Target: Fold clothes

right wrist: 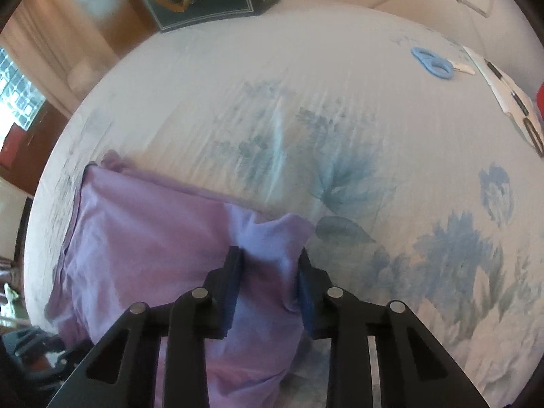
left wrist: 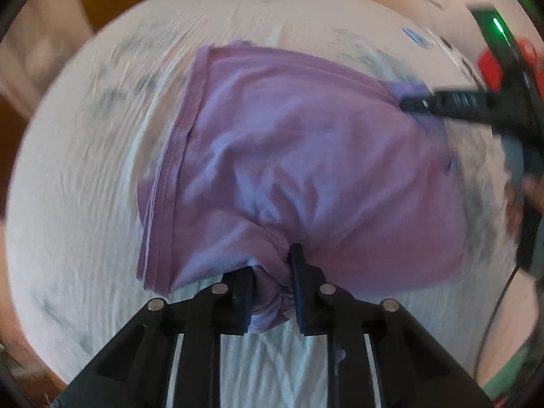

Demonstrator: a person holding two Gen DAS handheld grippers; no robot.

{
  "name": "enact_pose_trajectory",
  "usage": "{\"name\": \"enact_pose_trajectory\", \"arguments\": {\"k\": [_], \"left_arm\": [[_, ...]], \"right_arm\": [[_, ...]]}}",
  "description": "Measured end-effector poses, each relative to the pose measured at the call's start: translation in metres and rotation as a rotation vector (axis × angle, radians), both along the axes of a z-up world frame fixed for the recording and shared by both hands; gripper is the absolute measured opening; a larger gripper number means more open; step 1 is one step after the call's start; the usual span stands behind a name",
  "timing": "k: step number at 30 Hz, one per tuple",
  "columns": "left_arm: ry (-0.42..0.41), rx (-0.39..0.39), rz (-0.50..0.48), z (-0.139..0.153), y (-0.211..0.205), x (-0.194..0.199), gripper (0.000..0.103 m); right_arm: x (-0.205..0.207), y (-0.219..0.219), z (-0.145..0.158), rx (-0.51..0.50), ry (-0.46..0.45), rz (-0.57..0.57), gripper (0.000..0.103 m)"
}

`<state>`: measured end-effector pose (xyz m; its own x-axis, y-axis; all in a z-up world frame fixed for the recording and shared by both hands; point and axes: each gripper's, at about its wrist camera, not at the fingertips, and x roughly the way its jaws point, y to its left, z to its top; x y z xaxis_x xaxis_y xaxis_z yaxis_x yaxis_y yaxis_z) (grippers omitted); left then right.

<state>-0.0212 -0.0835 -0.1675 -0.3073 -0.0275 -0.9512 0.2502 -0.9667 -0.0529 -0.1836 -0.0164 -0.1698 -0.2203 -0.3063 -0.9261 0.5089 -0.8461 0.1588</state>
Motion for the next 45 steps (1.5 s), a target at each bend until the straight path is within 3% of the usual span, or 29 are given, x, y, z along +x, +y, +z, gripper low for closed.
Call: {"name": "enact_pose_trajectory", "arguments": {"k": [2,6,11,12,13,16,21,28,35,45], "left_arm": [[0.007,0.015,-0.002,-0.001,-0.002,-0.001,0.018],[0.027,0.115,0.024,-0.004,-0.017,-0.001,0.018],[0.047,0.105,0.001,-0.005,-0.016,0.002,0.015],[0.045,0.117,0.011,-0.005,-0.017,0.004,0.014],[0.043,0.134,0.023,-0.004,-0.018,0.003,0.013],[0.072,0.157,0.031,0.003,-0.017,0.009,0.012],[0.123,0.117,-0.011,0.030,-0.009,0.013,0.012],[0.214,0.110,-0.144,0.079,0.023,0.005,0.012],[0.264,0.178,-0.352,0.100,0.088,-0.018,0.012],[0.280,0.245,-0.588,0.119,0.249,-0.072,0.012]], "right_arm": [[0.004,-0.005,0.000,0.035,0.029,0.021,0.029],[0.007,-0.010,-0.001,0.069,0.054,0.037,0.029],[0.006,-0.008,0.002,0.087,0.050,0.036,0.029],[0.007,-0.007,0.003,0.088,0.050,0.032,0.028],[0.010,-0.006,0.006,0.080,0.051,0.033,0.019],[0.024,-0.003,0.016,0.049,0.072,0.047,0.014],[0.035,0.013,0.040,-0.003,0.120,0.032,0.014],[0.042,0.040,0.103,-0.067,0.247,-0.028,0.014],[0.053,0.118,0.151,-0.017,0.327,-0.190,0.014],[0.050,0.294,0.183,0.059,0.354,-0.433,0.014]]}}
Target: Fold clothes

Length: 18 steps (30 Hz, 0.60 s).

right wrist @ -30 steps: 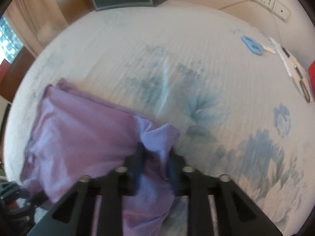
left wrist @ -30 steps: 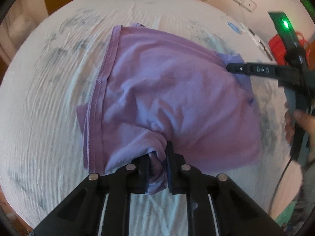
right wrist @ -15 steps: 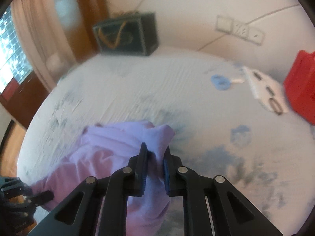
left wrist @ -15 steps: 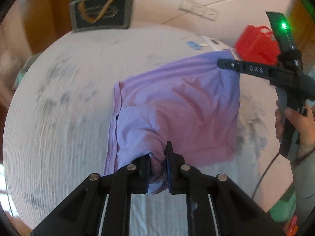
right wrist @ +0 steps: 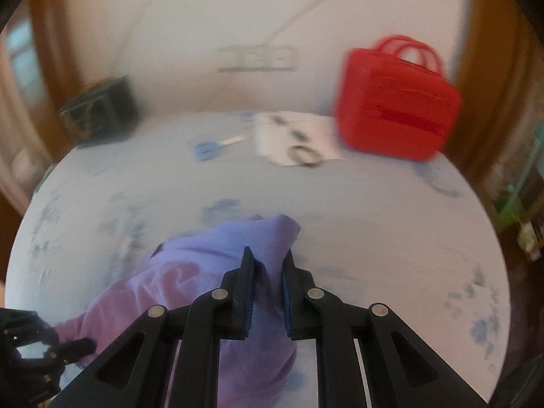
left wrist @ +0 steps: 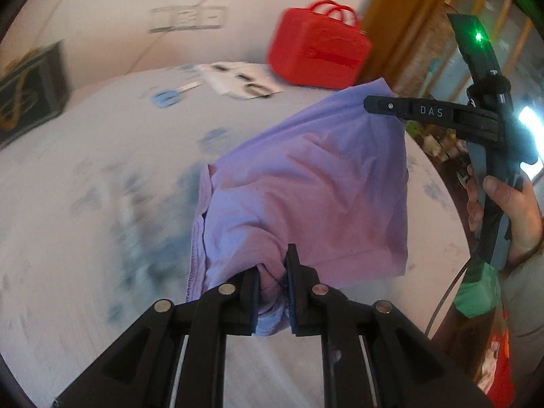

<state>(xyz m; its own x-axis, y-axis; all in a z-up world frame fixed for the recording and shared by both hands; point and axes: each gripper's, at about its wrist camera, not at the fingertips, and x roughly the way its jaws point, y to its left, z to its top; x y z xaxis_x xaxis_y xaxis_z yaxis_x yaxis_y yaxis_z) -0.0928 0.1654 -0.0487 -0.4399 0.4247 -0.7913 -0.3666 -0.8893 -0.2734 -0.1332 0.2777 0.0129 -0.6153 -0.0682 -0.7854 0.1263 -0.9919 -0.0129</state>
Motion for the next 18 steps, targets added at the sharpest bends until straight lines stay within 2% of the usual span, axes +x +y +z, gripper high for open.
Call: {"name": "enact_pose_trajectory", "arguments": {"k": [4,8,12,18], "left_arm": [[0.037,0.002,-0.030,0.009,0.090,-0.028,0.012],[0.077,0.001,-0.001,0.014,0.194,-0.056,0.012],[0.025,0.038,0.067,0.014,0.296,-0.102,0.012],[-0.051,0.087,0.065,0.012,0.429,-0.156,0.012]], "right_arm": [[-0.018,0.090,0.008,0.008,0.021,-0.040,0.014],[-0.057,0.191,0.016,0.014,0.045,-0.013,0.014],[-0.102,0.285,0.026,0.036,0.051,0.049,0.014],[-0.164,0.403,0.020,0.101,-0.056,0.052,0.014]]}}
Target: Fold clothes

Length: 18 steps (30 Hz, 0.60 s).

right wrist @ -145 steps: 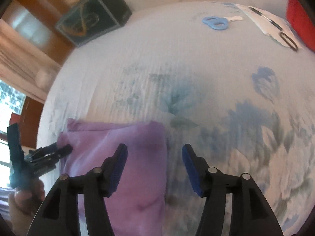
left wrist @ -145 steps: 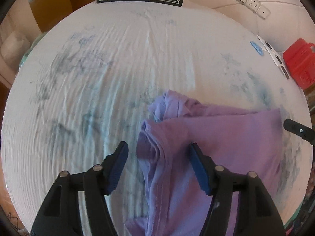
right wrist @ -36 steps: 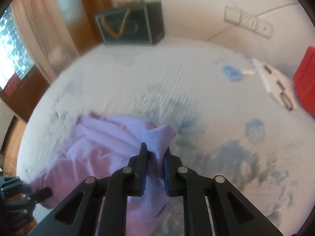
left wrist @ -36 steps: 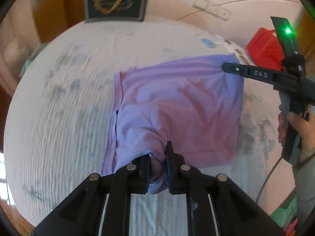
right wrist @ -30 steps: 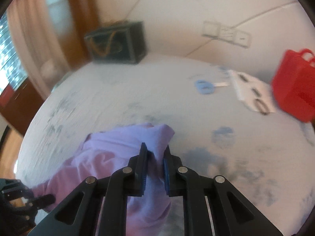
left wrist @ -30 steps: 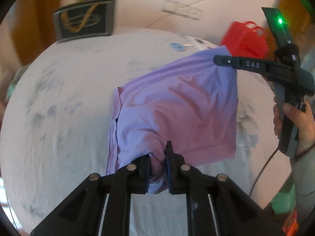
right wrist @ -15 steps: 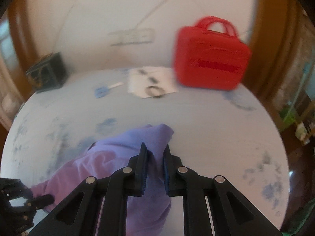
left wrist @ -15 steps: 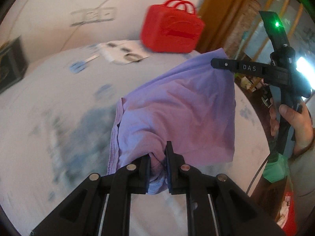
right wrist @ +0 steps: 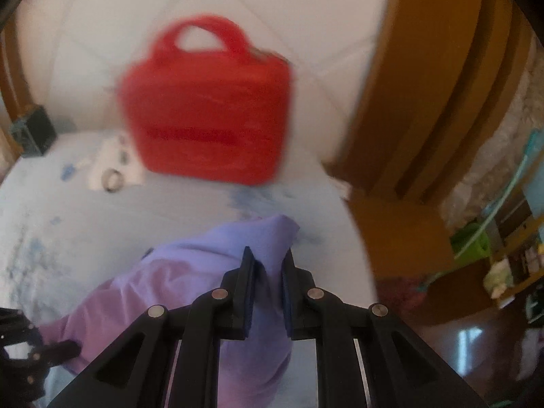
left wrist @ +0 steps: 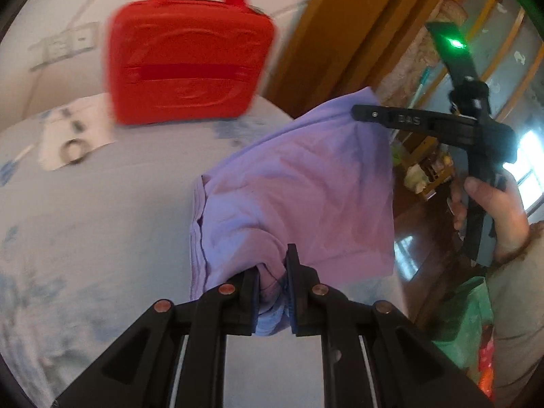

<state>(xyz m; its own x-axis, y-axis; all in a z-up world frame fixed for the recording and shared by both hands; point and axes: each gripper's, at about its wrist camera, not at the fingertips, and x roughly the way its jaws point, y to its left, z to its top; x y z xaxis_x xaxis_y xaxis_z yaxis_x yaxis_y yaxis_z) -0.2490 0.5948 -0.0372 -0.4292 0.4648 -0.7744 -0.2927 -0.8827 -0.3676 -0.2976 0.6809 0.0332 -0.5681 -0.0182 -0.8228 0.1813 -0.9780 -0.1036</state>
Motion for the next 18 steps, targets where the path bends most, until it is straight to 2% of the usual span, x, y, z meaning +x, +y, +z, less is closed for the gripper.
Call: {"name": "enact_pose_trajectory", "arguments": {"k": [2,3,6,8,10,13,18], "left_arm": [[-0.054,0.017,0.009,-0.018,0.036,-0.015,0.012],[-0.081,0.010,0.016,-0.031,0.050,-0.021,0.012],[-0.166,-0.047,0.016,-0.074,0.088,-0.030,0.012],[-0.217,-0.088,0.004,-0.100,0.105,-0.031,0.012],[-0.214,-0.127,0.004,-0.110,0.113,-0.028,0.012],[-0.186,-0.157,-0.003,-0.109,0.114,-0.024,0.012],[-0.181,-0.178,-0.002,-0.112,0.100,-0.029,0.012]], "right_arm": [[-0.016,0.037,-0.010,0.011,-0.043,-0.014,0.014],[-0.024,0.056,-0.019,-0.001,-0.071,-0.027,0.017],[-0.038,0.112,-0.047,-0.046,-0.139,-0.089,0.036],[-0.033,0.140,-0.061,-0.109,-0.155,-0.142,0.037],[-0.011,0.168,-0.074,-0.196,-0.160,-0.194,0.040],[0.029,0.191,-0.096,-0.284,-0.210,-0.231,0.040],[0.096,0.190,-0.135,-0.356,-0.321,-0.257,0.040]]}}
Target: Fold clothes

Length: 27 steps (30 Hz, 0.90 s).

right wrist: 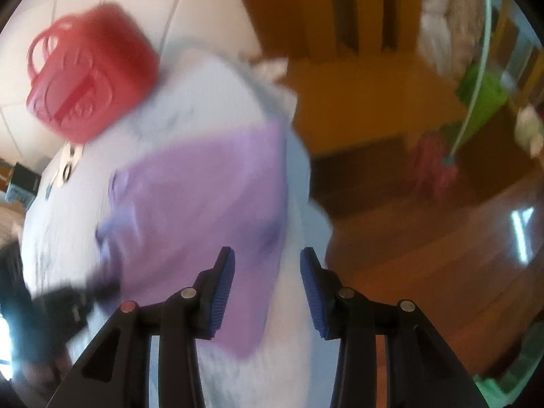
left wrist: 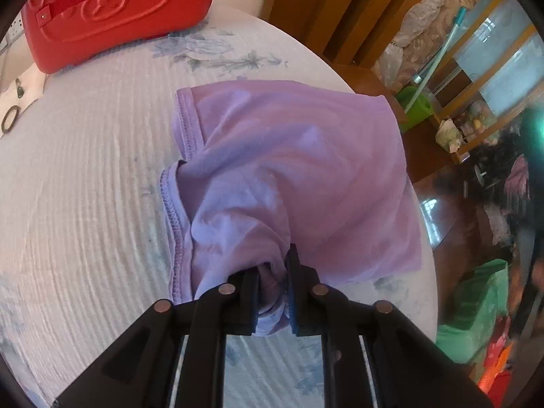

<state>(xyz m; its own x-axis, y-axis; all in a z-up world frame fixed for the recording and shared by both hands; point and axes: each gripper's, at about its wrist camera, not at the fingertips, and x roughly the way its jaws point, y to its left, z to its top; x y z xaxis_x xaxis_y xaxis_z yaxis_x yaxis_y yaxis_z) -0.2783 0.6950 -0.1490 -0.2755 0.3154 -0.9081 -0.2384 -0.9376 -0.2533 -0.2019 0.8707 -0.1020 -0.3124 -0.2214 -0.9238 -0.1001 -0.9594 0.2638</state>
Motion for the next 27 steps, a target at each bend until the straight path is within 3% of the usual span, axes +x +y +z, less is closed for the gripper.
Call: {"name": "enact_pose_trajectory", "arguments": {"k": [7,12,13,14,15,16,19,22,23,24,25,26,27], "left_arm": [[-0.004,-0.005,-0.009,-0.003,-0.003,-0.003,0.012],[-0.009,-0.007,-0.014,-0.006,-0.001,-0.002,0.012],[-0.010,-0.008,-0.016,-0.007,0.000,-0.002,0.013],[-0.010,-0.009,-0.018,-0.007,0.000,-0.001,0.013],[-0.011,-0.011,-0.020,-0.007,-0.001,0.001,0.013],[-0.014,-0.012,-0.024,-0.006,-0.001,0.003,0.013],[-0.046,0.016,-0.052,-0.003,-0.002,0.015,0.013],[-0.083,0.006,-0.096,-0.007,0.003,0.031,0.016],[-0.085,-0.020,-0.101,-0.007,0.002,0.037,0.026],[-0.089,-0.049,-0.105,-0.007,0.000,0.042,0.034],[-0.089,-0.063,-0.100,-0.005,-0.005,0.047,0.055],[-0.079,-0.069,-0.096,-0.001,-0.010,0.052,0.073],[-0.054,-0.080,-0.097,0.005,-0.016,0.059,0.079]], "right_arm": [[0.038,-0.024,-0.027,0.004,-0.046,0.017,0.045],[0.028,-0.055,-0.037,0.120,-0.012,0.080,0.056],[0.028,-0.060,-0.039,0.145,-0.007,0.093,0.053],[0.029,-0.067,-0.040,0.166,-0.003,0.108,0.044],[0.029,-0.073,-0.039,0.173,-0.003,0.125,0.024],[0.031,-0.077,-0.037,0.183,-0.005,0.142,0.015],[0.044,-0.076,-0.026,0.212,-0.022,0.164,0.014],[0.053,-0.063,-0.027,0.204,-0.103,0.165,0.015],[0.056,-0.060,-0.031,0.215,-0.134,0.171,0.020],[0.060,-0.059,-0.034,0.239,-0.161,0.178,0.031],[0.065,-0.058,-0.037,0.263,-0.179,0.181,0.037],[0.071,-0.057,-0.035,0.262,-0.177,0.174,0.037],[0.078,-0.055,-0.032,0.243,-0.164,0.162,0.037]]}}
